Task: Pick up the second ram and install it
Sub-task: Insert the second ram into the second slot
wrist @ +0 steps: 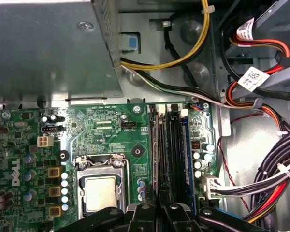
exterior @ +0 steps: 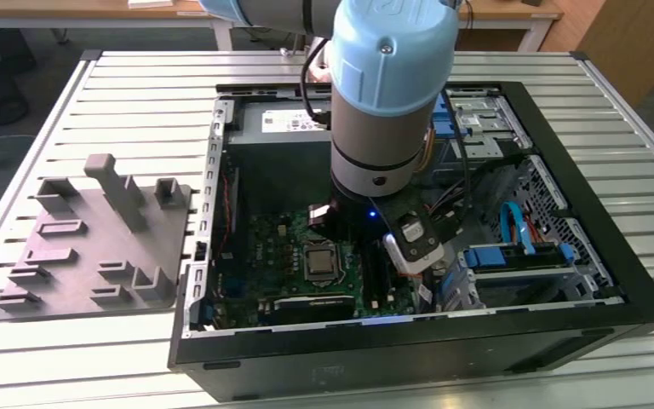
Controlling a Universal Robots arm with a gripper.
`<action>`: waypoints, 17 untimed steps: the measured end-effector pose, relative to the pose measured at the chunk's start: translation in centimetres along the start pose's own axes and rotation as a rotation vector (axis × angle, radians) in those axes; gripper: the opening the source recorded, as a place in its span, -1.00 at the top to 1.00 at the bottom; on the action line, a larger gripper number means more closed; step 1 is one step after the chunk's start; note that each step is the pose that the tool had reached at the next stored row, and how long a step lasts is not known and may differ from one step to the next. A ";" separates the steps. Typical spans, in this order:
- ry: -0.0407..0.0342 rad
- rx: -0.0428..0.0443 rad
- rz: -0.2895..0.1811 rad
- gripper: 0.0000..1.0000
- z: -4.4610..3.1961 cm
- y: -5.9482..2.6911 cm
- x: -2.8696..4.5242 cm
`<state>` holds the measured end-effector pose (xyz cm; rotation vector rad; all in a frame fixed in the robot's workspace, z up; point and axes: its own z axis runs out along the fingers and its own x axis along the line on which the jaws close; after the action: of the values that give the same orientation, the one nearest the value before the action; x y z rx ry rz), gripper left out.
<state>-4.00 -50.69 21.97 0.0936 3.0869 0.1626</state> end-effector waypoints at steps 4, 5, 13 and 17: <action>-0.0024 0.0131 0.015 0.72 0.02 0.00 -0.02; -0.0031 0.0172 0.020 0.72 0.03 0.00 -0.04; -0.0045 0.0298 0.025 0.72 0.17 0.00 -0.32; -0.0045 0.0300 0.025 0.72 0.38 0.00 -0.53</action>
<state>-3.46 -50.69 21.61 0.1341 3.0853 0.1168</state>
